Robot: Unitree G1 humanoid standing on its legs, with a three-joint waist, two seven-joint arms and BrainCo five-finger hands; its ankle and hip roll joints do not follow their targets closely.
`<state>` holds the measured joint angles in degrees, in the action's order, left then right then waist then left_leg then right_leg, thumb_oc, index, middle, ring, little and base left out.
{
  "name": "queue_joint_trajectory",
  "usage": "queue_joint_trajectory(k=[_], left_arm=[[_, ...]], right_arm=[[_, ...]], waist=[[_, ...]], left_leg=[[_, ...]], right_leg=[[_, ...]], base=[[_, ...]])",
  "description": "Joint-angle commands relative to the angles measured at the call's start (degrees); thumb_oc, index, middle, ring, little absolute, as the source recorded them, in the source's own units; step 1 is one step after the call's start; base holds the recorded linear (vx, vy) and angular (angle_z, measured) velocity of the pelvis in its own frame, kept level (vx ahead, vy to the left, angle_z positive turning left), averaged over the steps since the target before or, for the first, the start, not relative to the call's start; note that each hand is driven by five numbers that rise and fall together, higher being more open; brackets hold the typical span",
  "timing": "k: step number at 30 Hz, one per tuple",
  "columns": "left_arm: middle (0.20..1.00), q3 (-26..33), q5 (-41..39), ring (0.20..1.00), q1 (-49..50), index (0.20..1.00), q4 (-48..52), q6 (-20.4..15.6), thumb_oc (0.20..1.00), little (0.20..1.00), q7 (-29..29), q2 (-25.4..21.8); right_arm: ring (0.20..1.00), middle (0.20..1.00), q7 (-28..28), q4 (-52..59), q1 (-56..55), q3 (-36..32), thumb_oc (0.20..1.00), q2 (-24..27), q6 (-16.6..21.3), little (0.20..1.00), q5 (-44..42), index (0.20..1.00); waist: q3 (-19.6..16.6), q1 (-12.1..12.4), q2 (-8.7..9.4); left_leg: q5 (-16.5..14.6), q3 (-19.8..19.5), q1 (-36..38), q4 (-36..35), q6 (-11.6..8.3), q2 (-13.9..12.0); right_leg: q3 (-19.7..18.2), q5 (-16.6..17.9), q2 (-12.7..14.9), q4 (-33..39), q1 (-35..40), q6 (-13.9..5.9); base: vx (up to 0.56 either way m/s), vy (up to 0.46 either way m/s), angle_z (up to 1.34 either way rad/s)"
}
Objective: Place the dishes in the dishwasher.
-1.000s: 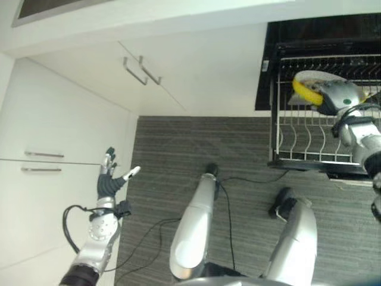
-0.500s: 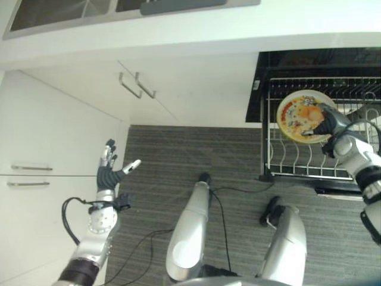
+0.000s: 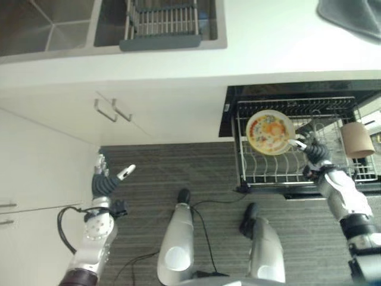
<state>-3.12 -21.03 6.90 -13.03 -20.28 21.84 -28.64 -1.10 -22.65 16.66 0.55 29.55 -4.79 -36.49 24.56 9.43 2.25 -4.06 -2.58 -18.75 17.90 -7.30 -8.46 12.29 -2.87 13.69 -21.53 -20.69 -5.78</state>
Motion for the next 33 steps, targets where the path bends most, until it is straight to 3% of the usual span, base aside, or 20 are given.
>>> queue_joint_trajectory(k=[1, 5, 10, 13, 16, 20, 21, 24, 31, 33], left_arm=[[1.0, 3.6, 3.2, 1.0, 1.4, 1.0, 2.4, -1.7, 1.0, 1.0, 0.8, -1.9], [1.0, 4.9, 5.1, 1.0, 3.0, 1.0, 2.6, -1.5, 1.0, 1.0, 0.1, -1.2], [1.0, 6.3, 8.7, 1.0, 4.6, 1.0, -0.2, 0.0, 1.0, 1.0, 0.3, -0.7], [1.0, 7.5, 8.6, 1.0, 6.1, 1.0, -2.1, -0.9, 1.0, 1.0, -0.6, 0.0], [1.0, 8.4, 8.2, 1.0, 7.4, 1.0, -3.8, -1.3, 1.0, 1.0, -1.4, 1.2], [1.0, 9.0, 7.6, 1.0, 8.8, 1.0, -4.4, -1.7, 1.0, 1.0, -1.8, 2.3], [1.0, 9.1, 7.8, 1.0, 9.8, 1.0, -4.8, -2.4, 1.0, 1.0, -2.0, 3.1], [1.0, 8.7, 8.1, 1.0, 10.2, 1.0, -5.1, -2.8, 1.0, 1.0, -2.3, 3.4], [1.0, 6.4, 7.9, 1.0, 7.8, 1.0, -6.9, -1.7, 1.0, 1.0, -2.8, 2.6], [1.0, 5.2, 7.8, 1.0, 7.3, 1.0, -7.2, -1.4, 1.0, 1.0, -2.6, 2.5]], right_arm=[[1.0, 1.0, -1.7, 0.9, 0.2, -3.2, 1.0, 0.0, -0.5, 1.0, -12.1, 1.0], [1.0, 1.0, -1.0, 8.1, -6.1, -7.4, 1.0, -3.0, 0.4, 1.0, -13.1, 1.0], [1.0, 1.0, -3.7, 17.8, -13.0, -11.8, 1.0, -3.7, 3.1, 1.0, -1.8, 1.0], [1.0, 1.0, -6.2, 20.1, -16.2, -15.3, 1.0, -3.2, 4.5, 1.0, 0.3, 1.0], [1.0, 1.0, -13.6, 21.2, -19.9, -19.1, 1.0, -4.3, 7.6, 1.0, 8.1, 1.0], [1.0, 1.0, -22.0, 18.6, -23.4, -20.9, 1.0, -5.3, 8.5, 1.0, 15.3, 1.0], [1.0, 1.0, -25.0, 15.9, -25.6, -21.2, 1.0, -6.9, 9.1, 1.0, 14.2, 1.0], [1.0, 1.0, -26.3, 9.7, -27.0, -19.7, 1.0, -9.2, 8.3, 1.0, 9.7, 1.0], [1.0, 1.0, -18.3, -5.9, -22.7, -16.1, 1.0, -12.9, 7.2, 1.0, -15.3, 1.0], [0.2, 0.2, -16.6, -8.8, -21.1, -14.9, 0.2, -14.3, 6.4, 0.2, -21.6, 0.2]], waist=[[-1.6, -0.9, 1.35], [-3.2, -1.8, 3.53], [-6.6, -4.3, 5.74], [-7.9, -5.4, 5.74], [-9.0, -6.6, 4.94], [-9.5, -7.3, 3.83], [-9.6, -7.6, 3.29], [-9.5, -7.4, 2.5], [-9.4, -5.8, 0.72], [-9.5, -5.3, 0.13]], left_leg=[[0.3, 1.0, 1.2, -4.2, 2.66, -1.6], [1.5, 2.4, 4.9, -8.6, 2.39, -2.5], [1.5, 4.7, 8.5, -10.0, 1.94, -4.4], [1.2, 6.0, 9.9, -10.0, 2.0, -4.9], [0.7, 7.1, 10.2, -8.5, 1.7, -5.3], [0.7, 8.1, 10.7, -8.3, 1.46, -5.6], [0.8, 8.5, 11.0, -8.3, 1.43, -5.5], [0.9, 8.6, 10.9, -7.7, 1.13, -5.5], [1.4, 7.6, 11.0, -7.3, 0.35, -5.3], [1.8, 7.1, 10.8, -7.5, 0.11, -4.9]], right_leg=[[0.0, -0.7, -0.1, 8.1, 6.4, -1.64], [1.1, 1.1, -1.3, 14.1, 12.2, -2.23], [0.6, 1.8, -2.2, 17.7, 16.9, -3.0], [-0.2, 1.8, -2.2, 18.3, 18.4, -3.24], [-0.9, 1.6, -1.7, 18.6, 19.6, -3.51], [-1.2, 1.3, -1.4, 19.1, 20.7, -3.78], [-1.5, 1.1, -1.2, 19.3, 21.2, -3.86], [-1.4, 0.9, -1.0, 19.5, 21.8, -3.79], [0.0, 0.2, -0.7, 19.6, 23.4, -3.31], [0.2, 0.0, -0.7, 19.5, 23.5, -3.07]], base=[[0.06, -0.097, 0.02], [0.05, -0.091, 0.01], [0.06, -0.041, -0.12], [0.07, 0.022, -0.26], [0.04, 0.046, -0.21], [0.01, 0.058, -0.16], [0.01, 0.044, -0.19], [0.0, 0.002, -0.06], [0.03, -0.033, 0.04], [0.03, -0.006, 0.1]])
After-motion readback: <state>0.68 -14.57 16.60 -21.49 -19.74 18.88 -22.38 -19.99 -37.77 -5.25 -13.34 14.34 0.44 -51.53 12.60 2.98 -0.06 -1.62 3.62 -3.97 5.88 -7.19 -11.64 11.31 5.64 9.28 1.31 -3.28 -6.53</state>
